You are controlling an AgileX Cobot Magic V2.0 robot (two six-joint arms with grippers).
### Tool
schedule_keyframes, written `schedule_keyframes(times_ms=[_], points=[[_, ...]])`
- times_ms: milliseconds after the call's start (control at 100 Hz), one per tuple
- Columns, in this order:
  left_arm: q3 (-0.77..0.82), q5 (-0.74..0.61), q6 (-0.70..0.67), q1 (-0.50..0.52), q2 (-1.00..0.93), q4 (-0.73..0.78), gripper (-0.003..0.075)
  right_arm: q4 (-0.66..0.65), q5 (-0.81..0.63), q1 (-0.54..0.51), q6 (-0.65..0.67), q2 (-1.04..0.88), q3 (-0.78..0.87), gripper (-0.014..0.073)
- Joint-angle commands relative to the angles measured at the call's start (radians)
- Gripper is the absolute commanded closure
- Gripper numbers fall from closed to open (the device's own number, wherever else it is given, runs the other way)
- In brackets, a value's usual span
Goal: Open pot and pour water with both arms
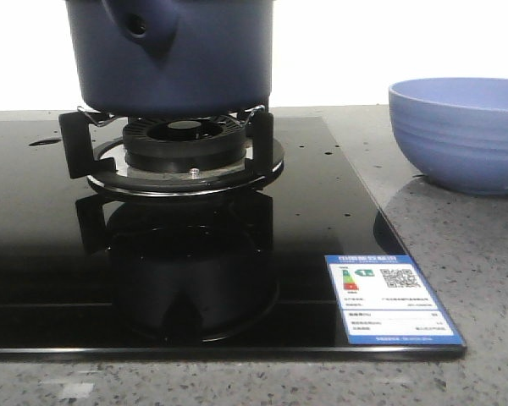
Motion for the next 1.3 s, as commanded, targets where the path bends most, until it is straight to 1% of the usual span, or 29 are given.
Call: schedule_keyframes(times_ms=[0,150,310,350,400,440,500,540,900,960,1010,1080,1130,1140,1160,1200,1290], points=[[0.054,-0.004,-0.011,0.002,-0.085,-0.066,0.0741,0.020,-0.069,-0.009,-0.014,-0.076,0.052,0.0656],[0.125,-0.004,-0.011,0.002,-0.198,-0.083,0.0741,0.020,-0.056,-0.009,-0.014,-0.150,0.130,0.0656],[0.131,-0.004,-0.011,0.002,-0.180,-0.083,0.0741,0.035,-0.056,-0.009,-0.003,-0.150,0.163,0.0656],[0.131,-0.004,-0.011,0.002,-0.180,-0.083,0.0741,0.088,-0.053,-0.009,0.016,-0.150,0.172,0.0656],[0.131,-0.004,-0.011,0.002,-0.180,-0.083,0.0741,0.191,-0.055,-0.009,0.016,-0.150,0.181,0.0656],[0.131,-0.004,-0.011,0.002,-0.180,-0.083,0.0741,0.243,-0.055,-0.009,0.016,-0.150,0.186,0.0656],[0.131,-0.004,-0.011,0.002,-0.180,-0.083,0.0741,0.372,-0.061,-0.009,0.016,-0.150,0.192,0.0656],[0.131,-0.004,-0.011,0.002,-0.180,-0.083,0.0741,0.411,-0.062,-0.009,0.016,-0.150,0.193,0.0656],[0.131,-0.004,-0.011,0.002,-0.180,-0.083,0.0741,0.420,-0.062,-0.009,0.016,-0.150,0.193,0.0656],[0.131,-0.035,-0.011,0.002,-0.180,-0.077,0.0741,0.420,-0.063,-0.009,0.016,-0.150,0.193,0.0656],[0.131,-0.075,-0.011,0.002,-0.180,-0.006,0.0741,0.420,-0.063,-0.009,0.016,-0.150,0.193,0.0656],[0.137,-0.086,-0.011,0.002,-0.180,0.235,0.0741,0.420,-0.063,-0.009,0.016,-0.150,0.193,0.0656],[0.144,-0.074,-0.011,0.002,-0.180,0.439,0.0741,0.420,-0.063,-0.009,0.016,-0.150,0.193,0.0656],[0.147,-0.074,-0.011,0.002,-0.180,0.439,0.0741,0.420,-0.063,-0.009,0.016,-0.150,0.193,0.0656],[0.149,-0.067,-0.011,0.002,-0.180,0.510,0.0741,0.420,-0.063,-0.009,0.016,-0.150,0.193,0.0656],[0.151,-0.063,-0.011,0.002,-0.180,0.558,0.0741,0.420,-0.063,-0.009,0.016,-0.150,0.193,0.0656],[0.151,-0.063,-0.011,0.002,-0.180,0.554,0.0741,0.420,-0.063,-0.009,0.016,-0.150,0.193,0.0656]])
